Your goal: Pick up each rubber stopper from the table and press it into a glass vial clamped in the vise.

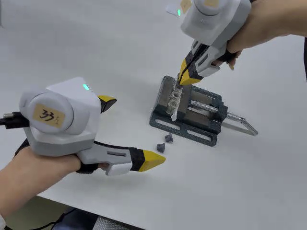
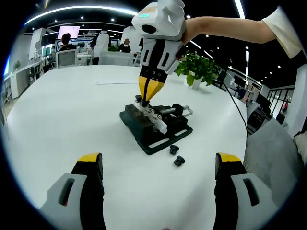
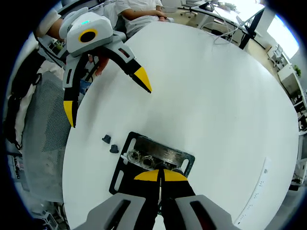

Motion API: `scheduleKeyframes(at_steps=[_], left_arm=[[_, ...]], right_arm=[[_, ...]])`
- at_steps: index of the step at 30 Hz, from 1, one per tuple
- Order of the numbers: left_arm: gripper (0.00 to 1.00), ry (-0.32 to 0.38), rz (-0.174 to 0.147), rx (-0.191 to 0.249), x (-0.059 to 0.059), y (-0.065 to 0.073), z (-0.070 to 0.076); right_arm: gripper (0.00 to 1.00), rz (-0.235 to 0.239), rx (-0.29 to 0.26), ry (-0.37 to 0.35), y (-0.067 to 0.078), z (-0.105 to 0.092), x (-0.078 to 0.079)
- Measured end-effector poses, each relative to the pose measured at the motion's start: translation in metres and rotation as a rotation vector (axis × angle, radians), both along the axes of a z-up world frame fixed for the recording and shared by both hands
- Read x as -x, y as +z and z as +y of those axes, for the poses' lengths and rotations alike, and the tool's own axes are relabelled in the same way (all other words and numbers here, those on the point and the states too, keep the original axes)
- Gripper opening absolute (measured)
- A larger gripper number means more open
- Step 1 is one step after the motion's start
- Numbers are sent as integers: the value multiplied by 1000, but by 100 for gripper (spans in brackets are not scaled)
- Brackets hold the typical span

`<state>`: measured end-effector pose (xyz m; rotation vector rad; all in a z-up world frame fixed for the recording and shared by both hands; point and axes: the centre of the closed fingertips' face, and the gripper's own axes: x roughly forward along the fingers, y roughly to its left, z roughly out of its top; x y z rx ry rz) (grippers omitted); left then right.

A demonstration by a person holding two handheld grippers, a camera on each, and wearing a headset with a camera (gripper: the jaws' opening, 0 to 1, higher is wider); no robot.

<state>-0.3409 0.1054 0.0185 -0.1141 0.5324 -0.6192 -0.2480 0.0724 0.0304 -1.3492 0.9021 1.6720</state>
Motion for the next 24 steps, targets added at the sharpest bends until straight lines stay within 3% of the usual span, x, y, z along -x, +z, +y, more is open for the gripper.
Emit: scheduleKeyframes(at_steps=[14,17,18,20,24], left_arm=[[96,11,-8,13,-3,2,0],[96,13,-11,9,-3,2,0],[96,18,-9,23,-4,3,-1],[96,8,-5,8,-3,1,-2],[96,12,-14,16,-3,5,-1]], right_arm=[[0,-9,55,-11,-3,0,-3],[0,-33,64,5,-4,-2,-2],[0,-22,67,-19,-6,-1,0],[0,-8,68,-31,-5,-3,1],[0,-20,71,-16,-5,-3,1]])
